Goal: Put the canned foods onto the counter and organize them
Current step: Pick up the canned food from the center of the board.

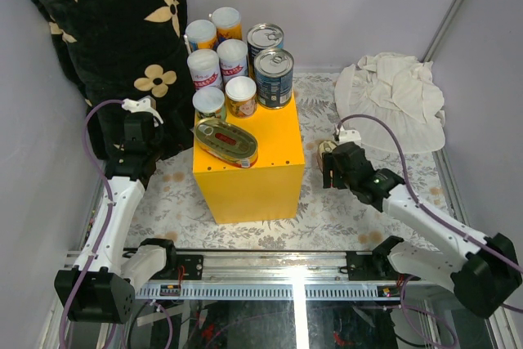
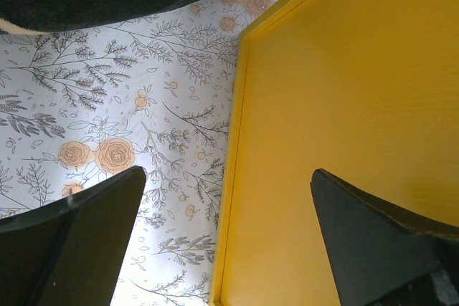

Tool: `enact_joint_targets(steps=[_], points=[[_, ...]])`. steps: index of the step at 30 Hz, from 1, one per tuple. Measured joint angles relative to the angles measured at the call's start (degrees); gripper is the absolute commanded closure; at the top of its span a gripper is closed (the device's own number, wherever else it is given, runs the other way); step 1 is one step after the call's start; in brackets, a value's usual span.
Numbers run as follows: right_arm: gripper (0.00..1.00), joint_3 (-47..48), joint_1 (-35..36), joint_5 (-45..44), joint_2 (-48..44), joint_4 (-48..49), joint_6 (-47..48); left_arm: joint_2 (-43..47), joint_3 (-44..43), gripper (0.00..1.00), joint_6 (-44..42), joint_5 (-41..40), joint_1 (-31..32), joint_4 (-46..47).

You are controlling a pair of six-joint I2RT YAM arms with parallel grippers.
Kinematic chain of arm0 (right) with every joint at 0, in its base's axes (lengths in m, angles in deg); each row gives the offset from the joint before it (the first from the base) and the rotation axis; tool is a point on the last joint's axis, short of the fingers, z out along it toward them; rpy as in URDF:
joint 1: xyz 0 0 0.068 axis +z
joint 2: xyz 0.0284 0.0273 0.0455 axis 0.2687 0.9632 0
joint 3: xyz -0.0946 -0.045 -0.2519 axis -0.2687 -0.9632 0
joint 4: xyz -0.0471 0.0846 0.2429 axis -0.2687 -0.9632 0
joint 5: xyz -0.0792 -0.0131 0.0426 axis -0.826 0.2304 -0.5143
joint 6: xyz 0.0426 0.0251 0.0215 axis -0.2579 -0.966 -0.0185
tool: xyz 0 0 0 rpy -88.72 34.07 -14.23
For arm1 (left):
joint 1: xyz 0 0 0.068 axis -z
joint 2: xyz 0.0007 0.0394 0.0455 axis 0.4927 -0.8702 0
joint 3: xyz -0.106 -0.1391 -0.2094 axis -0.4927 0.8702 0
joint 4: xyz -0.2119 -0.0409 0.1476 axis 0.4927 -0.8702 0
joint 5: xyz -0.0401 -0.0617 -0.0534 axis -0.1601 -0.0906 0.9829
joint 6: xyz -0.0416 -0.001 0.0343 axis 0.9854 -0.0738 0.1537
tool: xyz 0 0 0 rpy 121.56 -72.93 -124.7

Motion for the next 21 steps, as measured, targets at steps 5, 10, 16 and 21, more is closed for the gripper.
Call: enact_joint_targets(steps=[5,10,16,21], points=[[1.00,4.63,0.00,0.07,-6.01,-4.85,1.09,0.02,0.00,0.00,0.00,0.00,0.00,0.00],[1.00,11.43,0.00,0.15,-8.66,-10.58,2.32,0.07,0.00,0.00,0.00,0.00,0.00,0.00],[1.00,19.58,0.00,1.46,-11.08,-16.33,2.97,0.39,0.00,0.00,0.00,0.00,0.00,-0.02],[1.00,26.12,0.00,1.73,-13.29,-21.14,4.15,0.44,0.00,0.00,0.00,0.00,0.00,-0.02]])
